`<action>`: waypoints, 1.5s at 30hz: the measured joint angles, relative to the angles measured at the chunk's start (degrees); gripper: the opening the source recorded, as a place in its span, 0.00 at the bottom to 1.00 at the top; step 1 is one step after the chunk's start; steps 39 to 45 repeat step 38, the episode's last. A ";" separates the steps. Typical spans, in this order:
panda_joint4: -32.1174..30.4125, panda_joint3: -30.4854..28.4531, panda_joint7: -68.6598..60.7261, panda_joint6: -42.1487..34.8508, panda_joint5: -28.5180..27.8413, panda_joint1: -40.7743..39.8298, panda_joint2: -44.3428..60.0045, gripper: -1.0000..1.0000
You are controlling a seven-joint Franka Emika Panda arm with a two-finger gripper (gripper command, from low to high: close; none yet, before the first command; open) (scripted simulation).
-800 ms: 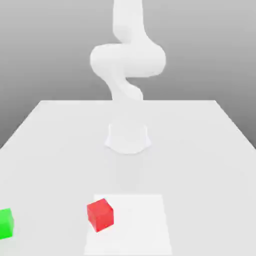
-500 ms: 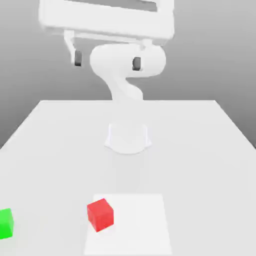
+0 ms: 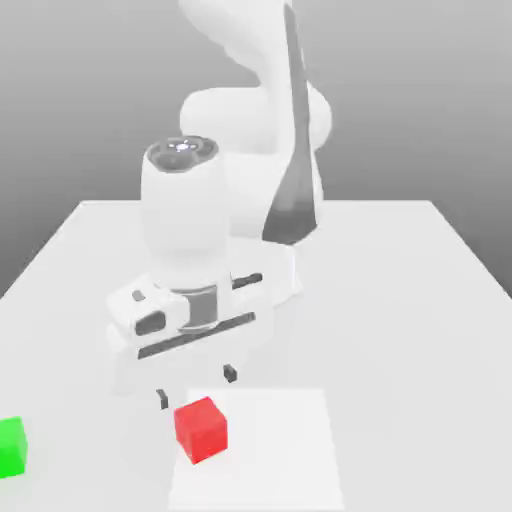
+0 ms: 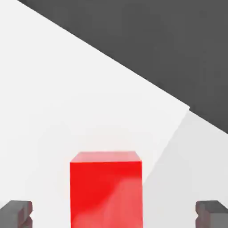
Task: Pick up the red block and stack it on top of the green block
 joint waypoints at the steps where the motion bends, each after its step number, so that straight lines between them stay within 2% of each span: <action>1: 0.28 0.95 -0.89 1.73 1.08 -0.72 2.08 0.50; 2: 0.58 2.02 -1.64 3.46 2.01 -1.58 4.15 0.50; 3: 0.85 2.95 -2.23 4.97 2.75 -2.34 5.94 0.00; 10: 0.89 3.09 -2.44 5.12 3.01 -2.41 6.24 0.00; 16: -0.45 0.14 2.22 -3.88 -2.72 -1.19 -4.20 0.00; 30: 19.79 -13.18 23.80 -17.34 4.61 -12.28 4.22 0.00; 32: 21.63 -13.66 24.74 -16.70 6.43 -13.54 6.74 0.00; 35: 22.58 -11.40 22.36 -12.24 10.74 -15.65 12.56 0.00; 36: 22.70 -10.90 21.87 -11.37 11.50 -16.06 13.61 1.00; 45: 22.70 -10.90 21.86 -11.37 11.51 -16.06 13.61 1.00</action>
